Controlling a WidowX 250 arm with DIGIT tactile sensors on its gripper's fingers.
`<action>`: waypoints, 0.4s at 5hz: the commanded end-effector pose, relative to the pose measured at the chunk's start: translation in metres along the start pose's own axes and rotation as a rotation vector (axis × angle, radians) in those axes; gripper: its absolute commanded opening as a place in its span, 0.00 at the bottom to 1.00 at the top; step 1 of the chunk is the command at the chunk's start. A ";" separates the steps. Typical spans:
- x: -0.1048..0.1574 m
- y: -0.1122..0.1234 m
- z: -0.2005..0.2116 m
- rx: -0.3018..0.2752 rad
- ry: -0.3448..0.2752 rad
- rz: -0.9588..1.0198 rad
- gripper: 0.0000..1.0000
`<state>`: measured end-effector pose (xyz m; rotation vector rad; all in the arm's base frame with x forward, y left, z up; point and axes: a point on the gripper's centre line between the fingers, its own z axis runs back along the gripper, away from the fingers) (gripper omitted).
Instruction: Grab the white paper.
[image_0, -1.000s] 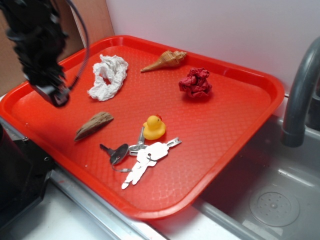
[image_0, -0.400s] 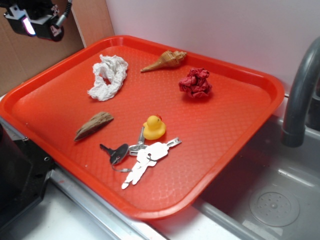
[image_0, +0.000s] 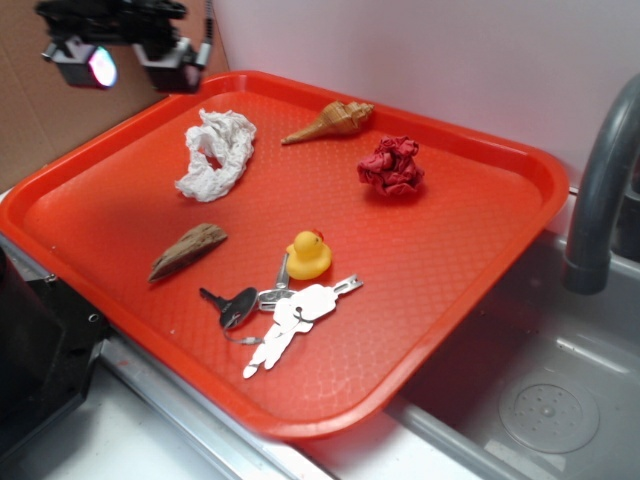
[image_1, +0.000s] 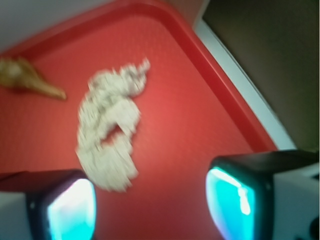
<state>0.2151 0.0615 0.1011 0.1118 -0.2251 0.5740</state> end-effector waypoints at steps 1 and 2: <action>0.030 -0.033 -0.056 -0.003 0.037 -0.005 1.00; 0.037 -0.035 -0.083 0.018 0.058 -0.047 1.00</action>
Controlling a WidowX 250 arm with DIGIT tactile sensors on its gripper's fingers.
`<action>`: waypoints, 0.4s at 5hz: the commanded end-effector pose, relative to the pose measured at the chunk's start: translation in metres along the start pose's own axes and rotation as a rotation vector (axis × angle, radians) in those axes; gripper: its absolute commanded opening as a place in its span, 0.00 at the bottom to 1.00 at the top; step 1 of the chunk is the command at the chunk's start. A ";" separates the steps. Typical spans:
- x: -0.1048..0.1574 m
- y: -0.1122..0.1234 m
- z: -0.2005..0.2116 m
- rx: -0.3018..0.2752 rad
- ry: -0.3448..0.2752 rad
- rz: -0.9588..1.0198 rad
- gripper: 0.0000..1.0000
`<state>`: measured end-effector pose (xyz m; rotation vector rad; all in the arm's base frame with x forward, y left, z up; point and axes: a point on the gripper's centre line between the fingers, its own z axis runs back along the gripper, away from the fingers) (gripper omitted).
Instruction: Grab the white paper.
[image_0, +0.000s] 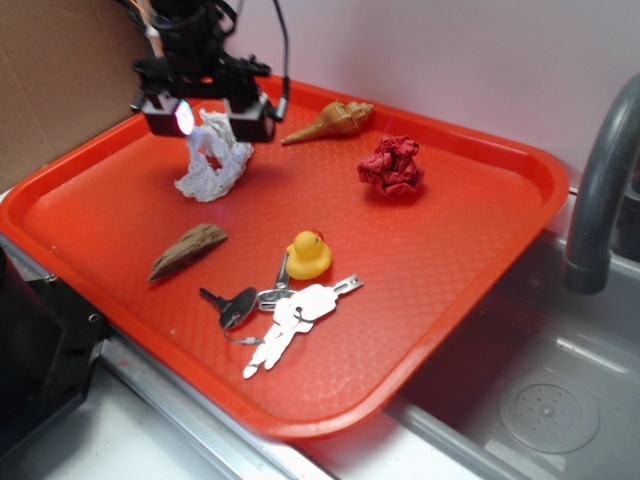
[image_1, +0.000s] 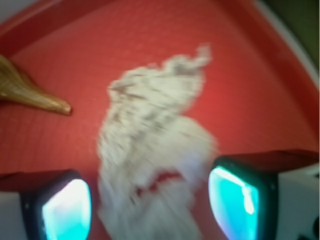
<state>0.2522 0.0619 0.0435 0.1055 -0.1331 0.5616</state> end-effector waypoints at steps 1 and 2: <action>0.025 -0.013 -0.040 0.039 -0.007 -0.044 0.00; 0.020 -0.007 -0.031 0.066 0.016 -0.058 0.00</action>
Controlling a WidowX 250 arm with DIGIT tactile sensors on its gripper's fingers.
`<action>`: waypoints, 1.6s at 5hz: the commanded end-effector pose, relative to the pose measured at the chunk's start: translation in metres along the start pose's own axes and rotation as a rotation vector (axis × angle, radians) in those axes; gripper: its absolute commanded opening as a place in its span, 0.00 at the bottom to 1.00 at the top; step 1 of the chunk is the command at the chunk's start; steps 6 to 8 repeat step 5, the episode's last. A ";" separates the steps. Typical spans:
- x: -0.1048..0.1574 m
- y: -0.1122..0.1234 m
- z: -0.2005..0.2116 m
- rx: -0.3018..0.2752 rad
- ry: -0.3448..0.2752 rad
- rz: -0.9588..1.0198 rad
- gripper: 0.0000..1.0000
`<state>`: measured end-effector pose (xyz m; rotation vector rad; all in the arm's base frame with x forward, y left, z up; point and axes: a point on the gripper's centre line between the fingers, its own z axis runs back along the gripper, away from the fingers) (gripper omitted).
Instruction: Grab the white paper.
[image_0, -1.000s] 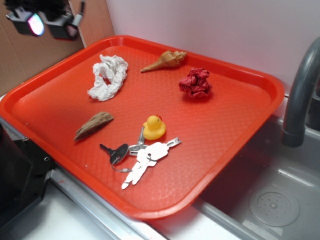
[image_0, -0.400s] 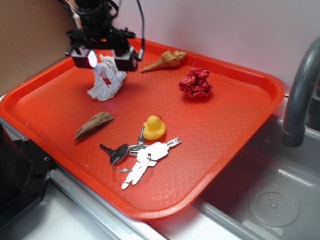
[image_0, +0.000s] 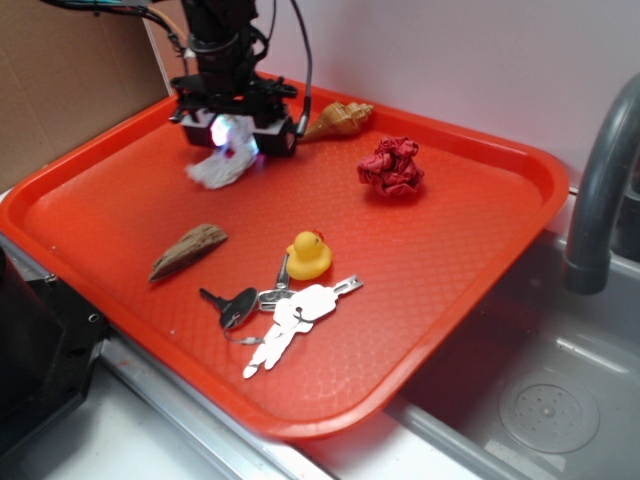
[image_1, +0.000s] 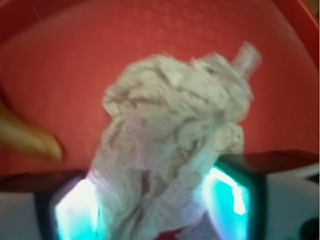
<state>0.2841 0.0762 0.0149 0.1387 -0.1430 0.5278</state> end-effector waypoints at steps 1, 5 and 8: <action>-0.024 0.021 0.054 0.030 0.005 -0.126 0.00; -0.058 0.040 0.164 -0.105 -0.091 -0.328 0.00; -0.058 0.040 0.164 -0.105 -0.091 -0.328 0.00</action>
